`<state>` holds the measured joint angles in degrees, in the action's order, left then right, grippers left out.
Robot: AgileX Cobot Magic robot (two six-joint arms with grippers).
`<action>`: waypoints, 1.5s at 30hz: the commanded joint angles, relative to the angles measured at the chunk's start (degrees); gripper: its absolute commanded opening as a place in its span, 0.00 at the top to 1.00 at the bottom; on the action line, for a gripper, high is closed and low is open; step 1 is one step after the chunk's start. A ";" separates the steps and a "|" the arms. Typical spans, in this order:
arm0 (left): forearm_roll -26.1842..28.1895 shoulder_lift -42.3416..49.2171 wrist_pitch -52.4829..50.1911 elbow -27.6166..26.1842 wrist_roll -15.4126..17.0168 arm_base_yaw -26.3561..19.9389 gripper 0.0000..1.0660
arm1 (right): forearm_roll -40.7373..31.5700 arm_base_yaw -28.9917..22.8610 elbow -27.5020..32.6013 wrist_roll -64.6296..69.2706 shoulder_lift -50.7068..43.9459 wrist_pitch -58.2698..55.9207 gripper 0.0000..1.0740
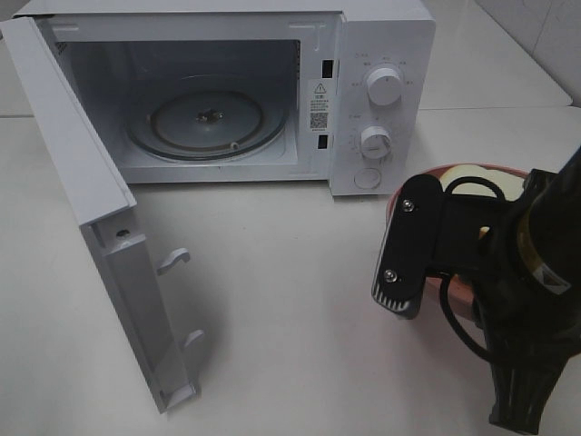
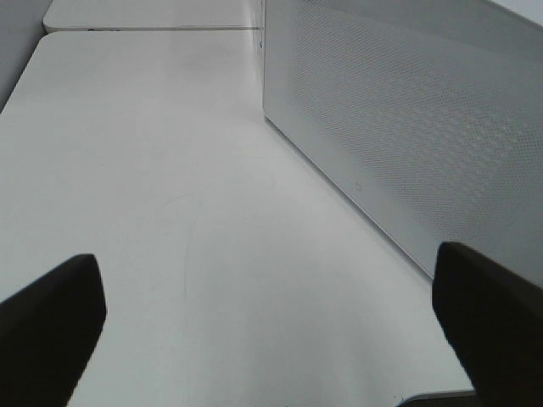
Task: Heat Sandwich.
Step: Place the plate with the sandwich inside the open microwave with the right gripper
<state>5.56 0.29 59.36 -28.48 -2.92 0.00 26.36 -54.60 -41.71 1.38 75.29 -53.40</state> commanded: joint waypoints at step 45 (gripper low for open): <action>0.23 1.49 -0.40 0.23 0.17 0.23 0.01 | -14.09 12.03 0.23 -74.54 2.81 25.84 1.00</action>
<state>5.56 0.29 59.36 -28.48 -2.92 0.00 12.89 -42.97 -41.20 -70.30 77.69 -30.31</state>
